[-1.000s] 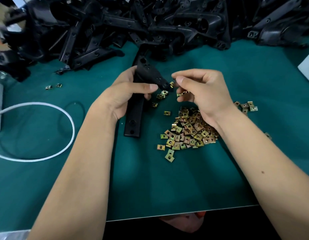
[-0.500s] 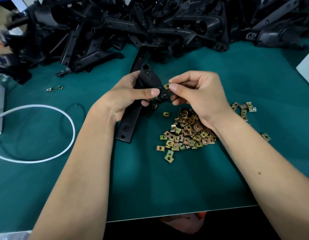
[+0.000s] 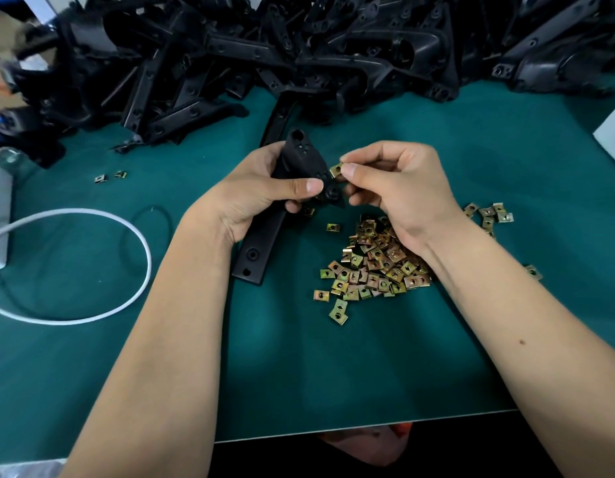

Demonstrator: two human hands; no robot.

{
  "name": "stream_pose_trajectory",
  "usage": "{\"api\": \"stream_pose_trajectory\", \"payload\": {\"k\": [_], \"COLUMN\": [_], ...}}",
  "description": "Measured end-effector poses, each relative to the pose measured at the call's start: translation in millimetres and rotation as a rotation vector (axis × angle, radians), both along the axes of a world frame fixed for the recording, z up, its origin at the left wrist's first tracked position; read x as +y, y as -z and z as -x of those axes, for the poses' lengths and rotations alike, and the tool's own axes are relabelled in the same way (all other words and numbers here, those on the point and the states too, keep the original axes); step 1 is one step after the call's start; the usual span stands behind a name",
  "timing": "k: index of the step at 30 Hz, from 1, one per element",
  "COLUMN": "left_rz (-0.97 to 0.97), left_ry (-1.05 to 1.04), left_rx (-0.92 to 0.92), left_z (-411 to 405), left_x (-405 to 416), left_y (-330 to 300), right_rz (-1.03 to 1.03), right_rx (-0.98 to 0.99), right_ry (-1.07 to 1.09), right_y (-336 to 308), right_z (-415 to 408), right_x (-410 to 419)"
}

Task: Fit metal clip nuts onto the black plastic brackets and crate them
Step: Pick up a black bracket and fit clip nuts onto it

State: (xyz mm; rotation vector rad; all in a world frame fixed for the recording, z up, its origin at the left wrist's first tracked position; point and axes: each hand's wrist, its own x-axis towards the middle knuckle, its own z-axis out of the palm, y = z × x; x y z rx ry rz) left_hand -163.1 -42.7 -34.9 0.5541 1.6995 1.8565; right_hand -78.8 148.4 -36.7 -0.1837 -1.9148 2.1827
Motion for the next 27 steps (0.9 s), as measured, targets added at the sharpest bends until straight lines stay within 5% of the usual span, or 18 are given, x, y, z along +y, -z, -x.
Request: {"api": "stream_pose_trajectory", "payload": {"k": [27], "left_rz": [0.054], "left_ry": [-0.031], "left_rx": [0.052], "left_z": [-7.0], "left_x": [5.3], "left_y": [-3.4], "right_rz": [-0.085], "right_rx": [-0.093], "right_ry": [-0.051], "right_y": [-6.3], "right_z": [1.2], "right_x": [-2.4]}}
